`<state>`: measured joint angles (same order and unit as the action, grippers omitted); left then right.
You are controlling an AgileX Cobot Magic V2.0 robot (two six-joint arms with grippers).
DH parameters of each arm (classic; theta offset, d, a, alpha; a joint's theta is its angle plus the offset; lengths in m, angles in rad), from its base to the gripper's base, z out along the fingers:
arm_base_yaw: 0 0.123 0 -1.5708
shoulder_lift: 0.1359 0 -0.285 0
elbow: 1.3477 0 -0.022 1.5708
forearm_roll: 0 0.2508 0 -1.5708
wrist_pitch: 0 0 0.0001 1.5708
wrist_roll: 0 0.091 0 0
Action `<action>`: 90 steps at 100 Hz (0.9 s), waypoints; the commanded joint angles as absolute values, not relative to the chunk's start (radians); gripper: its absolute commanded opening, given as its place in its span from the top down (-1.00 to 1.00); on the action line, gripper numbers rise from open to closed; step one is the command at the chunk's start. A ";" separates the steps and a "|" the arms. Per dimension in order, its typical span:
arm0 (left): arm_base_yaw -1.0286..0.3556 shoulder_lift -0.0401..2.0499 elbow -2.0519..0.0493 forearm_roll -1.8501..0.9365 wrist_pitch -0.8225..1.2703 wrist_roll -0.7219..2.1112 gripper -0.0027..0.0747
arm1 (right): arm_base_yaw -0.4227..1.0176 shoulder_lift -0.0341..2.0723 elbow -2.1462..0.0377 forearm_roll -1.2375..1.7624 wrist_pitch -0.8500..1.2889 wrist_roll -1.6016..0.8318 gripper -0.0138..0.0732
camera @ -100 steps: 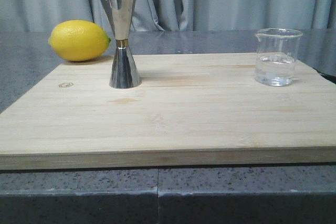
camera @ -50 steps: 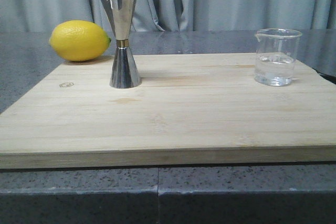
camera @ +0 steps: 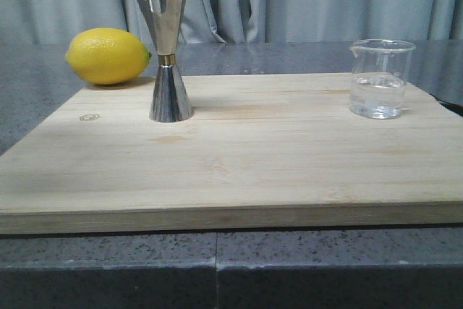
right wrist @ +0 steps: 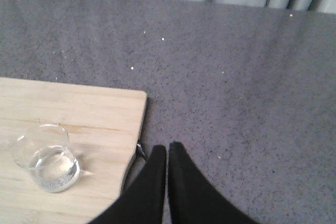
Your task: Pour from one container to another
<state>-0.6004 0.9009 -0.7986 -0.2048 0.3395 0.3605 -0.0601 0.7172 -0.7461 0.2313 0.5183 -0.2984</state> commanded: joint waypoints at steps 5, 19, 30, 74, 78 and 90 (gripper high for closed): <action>-0.596 0.901 -0.836 -0.235 0.194 0.379 0.93 | -0.061 0.735 -0.782 0.236 0.469 -0.316 0.80; -0.552 0.899 -0.836 -0.196 0.050 0.379 0.93 | -0.061 0.735 -0.782 0.236 0.467 -0.316 0.80; -0.526 0.902 -0.805 -0.093 -0.093 0.379 0.93 | -0.061 0.735 -0.782 0.236 0.467 -0.316 0.80; -0.517 0.902 -0.363 -0.160 -0.629 0.167 0.93 | -0.061 0.735 -0.782 0.236 0.471 -0.316 0.80; -0.517 0.902 -0.336 -0.114 -0.664 0.110 0.93 | -0.061 0.735 -0.782 0.236 0.471 -0.316 0.80; -0.517 0.903 -0.309 0.087 -0.701 -0.074 0.93 | -0.061 0.735 -0.782 0.238 0.471 -0.316 0.80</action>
<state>-0.5186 0.9098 -0.2935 -0.0395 -0.5722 0.0583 -0.0601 0.7360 -0.7483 0.2313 0.5306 -0.3050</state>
